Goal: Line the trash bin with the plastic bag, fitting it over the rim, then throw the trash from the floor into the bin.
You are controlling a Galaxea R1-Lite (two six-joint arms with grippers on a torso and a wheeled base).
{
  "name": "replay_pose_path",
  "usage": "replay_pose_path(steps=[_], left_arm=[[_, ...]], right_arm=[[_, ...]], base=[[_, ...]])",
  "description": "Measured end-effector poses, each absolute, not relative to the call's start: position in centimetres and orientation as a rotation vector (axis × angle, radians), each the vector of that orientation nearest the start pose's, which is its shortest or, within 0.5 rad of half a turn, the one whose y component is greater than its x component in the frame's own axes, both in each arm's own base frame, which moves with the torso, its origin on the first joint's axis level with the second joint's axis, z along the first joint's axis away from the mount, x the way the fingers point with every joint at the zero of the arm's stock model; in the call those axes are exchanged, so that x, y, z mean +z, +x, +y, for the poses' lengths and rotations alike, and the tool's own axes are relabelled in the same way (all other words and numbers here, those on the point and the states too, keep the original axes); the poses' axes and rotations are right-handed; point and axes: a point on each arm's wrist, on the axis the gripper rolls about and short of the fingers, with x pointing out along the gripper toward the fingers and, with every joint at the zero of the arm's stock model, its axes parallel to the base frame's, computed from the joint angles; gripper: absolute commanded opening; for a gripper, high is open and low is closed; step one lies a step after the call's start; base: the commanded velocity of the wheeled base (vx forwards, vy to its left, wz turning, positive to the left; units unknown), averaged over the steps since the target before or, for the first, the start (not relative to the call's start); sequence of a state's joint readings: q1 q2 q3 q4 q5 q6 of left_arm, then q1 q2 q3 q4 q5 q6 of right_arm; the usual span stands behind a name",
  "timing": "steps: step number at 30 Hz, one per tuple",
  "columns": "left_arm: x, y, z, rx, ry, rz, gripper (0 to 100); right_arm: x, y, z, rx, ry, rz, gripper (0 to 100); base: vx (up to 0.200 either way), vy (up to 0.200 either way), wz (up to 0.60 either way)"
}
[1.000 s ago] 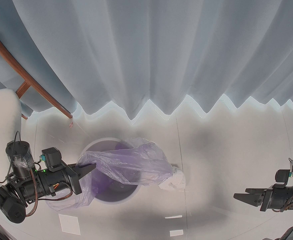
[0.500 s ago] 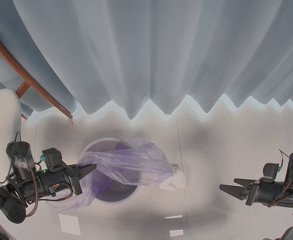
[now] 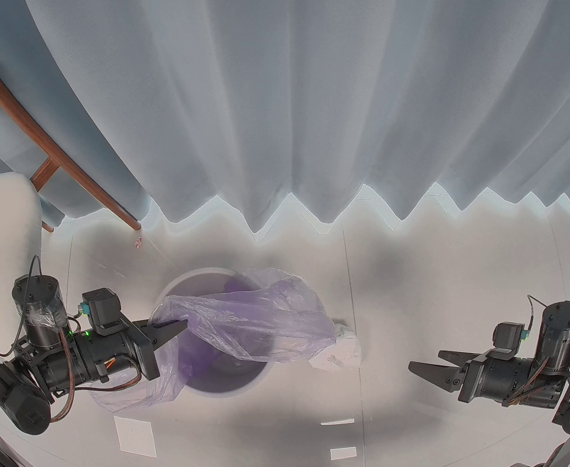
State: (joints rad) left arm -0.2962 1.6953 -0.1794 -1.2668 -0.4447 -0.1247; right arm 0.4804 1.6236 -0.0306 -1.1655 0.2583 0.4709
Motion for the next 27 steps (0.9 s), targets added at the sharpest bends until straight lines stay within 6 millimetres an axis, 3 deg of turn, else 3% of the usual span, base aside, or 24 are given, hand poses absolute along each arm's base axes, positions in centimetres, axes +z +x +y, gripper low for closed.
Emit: replay_pose_path(steps=[21,27], left_arm=[[10.0,20.5,-7.3,-0.722,-0.124,0.309,0],[9.9,20.5,-7.3,-0.722,-0.124,0.311,0]], right_arm=[[6.9,17.3,10.6,0.675,0.395,0.524,100],[5.1,18.5,11.8,0.677,0.4,0.558,100]], base=[[0.0,0.0,0.0],[0.0,0.0,0.0]])
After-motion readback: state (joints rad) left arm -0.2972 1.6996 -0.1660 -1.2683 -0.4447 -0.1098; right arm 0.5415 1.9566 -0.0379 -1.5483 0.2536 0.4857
